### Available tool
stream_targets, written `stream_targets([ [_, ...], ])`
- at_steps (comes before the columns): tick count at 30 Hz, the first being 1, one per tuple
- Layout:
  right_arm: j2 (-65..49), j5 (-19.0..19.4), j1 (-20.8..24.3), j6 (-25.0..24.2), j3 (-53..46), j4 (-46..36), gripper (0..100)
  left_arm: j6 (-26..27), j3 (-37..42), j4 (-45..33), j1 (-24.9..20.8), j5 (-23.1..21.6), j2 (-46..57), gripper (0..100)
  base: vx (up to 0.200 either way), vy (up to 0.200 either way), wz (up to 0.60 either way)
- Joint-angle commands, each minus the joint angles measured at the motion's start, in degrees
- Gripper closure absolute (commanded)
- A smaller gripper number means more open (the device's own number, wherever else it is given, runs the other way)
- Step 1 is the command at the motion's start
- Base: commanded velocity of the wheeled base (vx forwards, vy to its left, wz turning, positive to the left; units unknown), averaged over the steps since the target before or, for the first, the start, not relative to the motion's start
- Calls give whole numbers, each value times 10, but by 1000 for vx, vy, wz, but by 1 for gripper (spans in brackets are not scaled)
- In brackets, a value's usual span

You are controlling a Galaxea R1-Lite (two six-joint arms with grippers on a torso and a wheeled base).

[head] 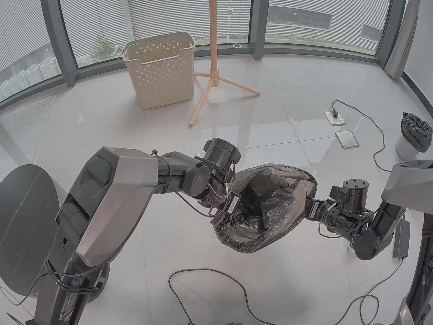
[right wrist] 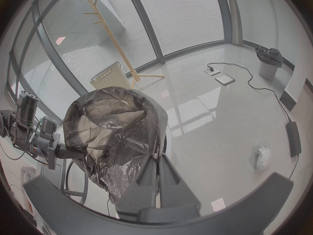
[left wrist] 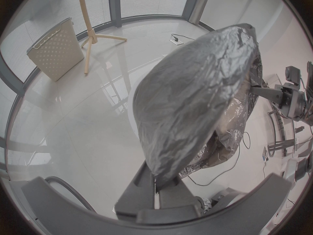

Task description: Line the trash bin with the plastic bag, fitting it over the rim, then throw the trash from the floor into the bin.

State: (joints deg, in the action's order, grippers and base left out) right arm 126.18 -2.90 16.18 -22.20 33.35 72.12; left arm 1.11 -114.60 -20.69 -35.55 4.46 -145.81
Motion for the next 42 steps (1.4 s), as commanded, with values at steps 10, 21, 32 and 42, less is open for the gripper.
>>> stream_targets([
  [10,72,6,-4,67,-5,155,100,-3,0,-9,-5,-2,11,100,200,0,0],
  [21,71,9,-4,66,-78,157,100,-17,0,1,-14,4,-6,100,36,0,0],
  [32,120,11,-19,62,-79,169,100,4,0,82,-2,18,-75,100,0,0,0],
  [42,129,15,-18,55,-68,170,100,44,0,191,29,59,-100,100,0,0,0],
])
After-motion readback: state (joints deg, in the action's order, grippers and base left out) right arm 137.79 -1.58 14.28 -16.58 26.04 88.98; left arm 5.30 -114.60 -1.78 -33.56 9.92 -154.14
